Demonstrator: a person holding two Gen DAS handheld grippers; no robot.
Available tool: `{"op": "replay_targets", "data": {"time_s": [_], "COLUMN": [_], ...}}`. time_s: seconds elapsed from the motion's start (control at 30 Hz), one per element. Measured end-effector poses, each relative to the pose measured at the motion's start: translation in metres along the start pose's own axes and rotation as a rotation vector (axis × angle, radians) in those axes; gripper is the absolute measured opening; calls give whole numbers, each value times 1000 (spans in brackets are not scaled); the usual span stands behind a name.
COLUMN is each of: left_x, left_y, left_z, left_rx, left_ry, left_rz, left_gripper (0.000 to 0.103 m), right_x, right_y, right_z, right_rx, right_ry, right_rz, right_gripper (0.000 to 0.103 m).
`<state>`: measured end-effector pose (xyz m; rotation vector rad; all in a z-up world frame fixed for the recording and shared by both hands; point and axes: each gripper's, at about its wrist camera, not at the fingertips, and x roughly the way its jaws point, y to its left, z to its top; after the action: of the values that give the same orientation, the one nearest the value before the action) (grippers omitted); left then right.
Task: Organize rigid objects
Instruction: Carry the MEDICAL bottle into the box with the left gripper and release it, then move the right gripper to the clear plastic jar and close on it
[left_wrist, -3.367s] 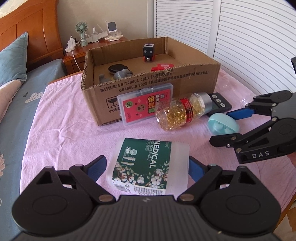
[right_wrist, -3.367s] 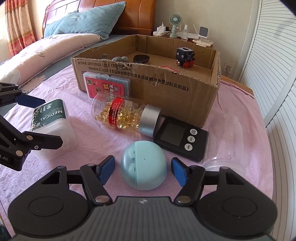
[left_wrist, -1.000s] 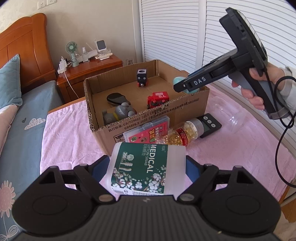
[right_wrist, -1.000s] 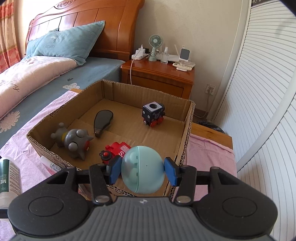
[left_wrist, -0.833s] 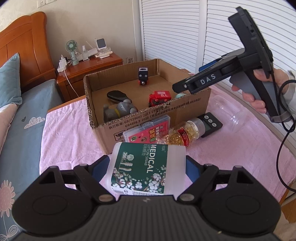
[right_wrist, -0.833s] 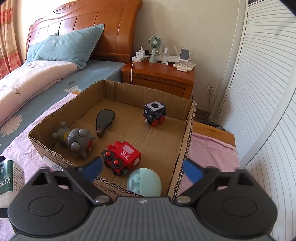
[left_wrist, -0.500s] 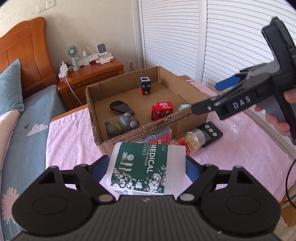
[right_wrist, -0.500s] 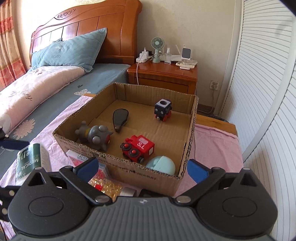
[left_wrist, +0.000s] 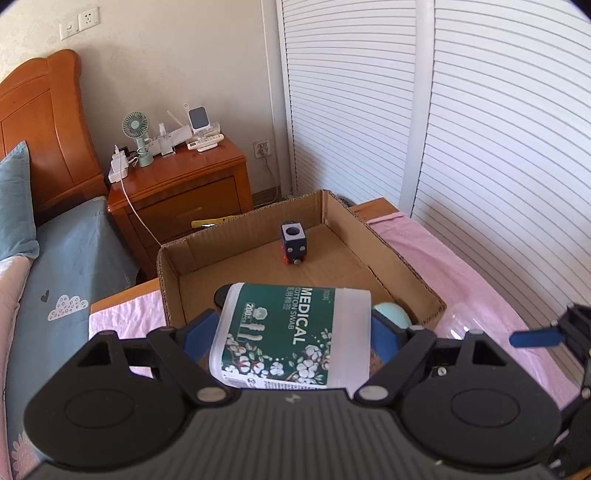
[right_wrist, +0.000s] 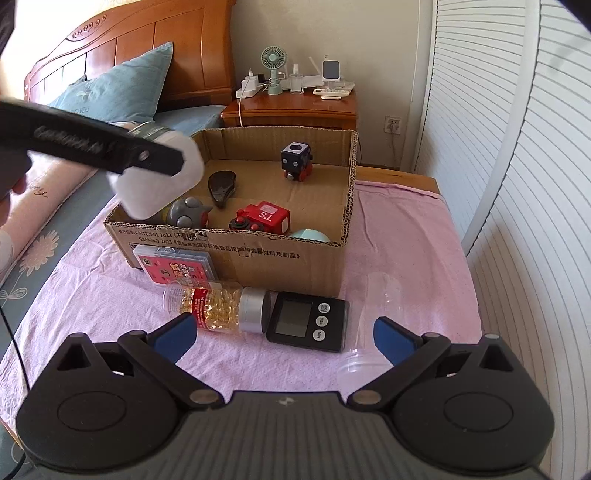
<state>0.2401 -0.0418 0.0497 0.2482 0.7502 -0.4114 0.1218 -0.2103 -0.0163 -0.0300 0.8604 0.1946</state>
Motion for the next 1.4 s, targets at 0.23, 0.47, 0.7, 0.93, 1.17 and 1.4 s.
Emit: {"op": "replay_targets", "data": {"time_s": [0.23, 0.47, 0.7, 0.93, 1.17, 1.4], "left_x": [71, 103, 78, 31, -22, -39], "left_y": [0, 6, 7, 2, -1, -16], "left_z": [35, 48, 37, 16, -29, -81], "left_rx": [-15, -55, -56, -29, -56, -107], "left_ry": [73, 68, 48, 49, 9, 14], "left_rz": [46, 72, 44, 47, 71, 123], "left_gripper": [85, 93, 95, 96, 100, 100], "right_x": [-2, -4, -2, -11, -16, -2], "right_y": [-13, -26, -28, -21, -28, -49], "right_z": [-5, -4, -6, -12, -31, -40], "right_rx": [62, 97, 107, 90, 102, 99], "right_ry": [-21, -34, -27, -41, -47, -54], "right_rz": [-5, 8, 8, 6, -7, 19], "right_gripper": [103, 103, 103, 103, 103, 103]}}
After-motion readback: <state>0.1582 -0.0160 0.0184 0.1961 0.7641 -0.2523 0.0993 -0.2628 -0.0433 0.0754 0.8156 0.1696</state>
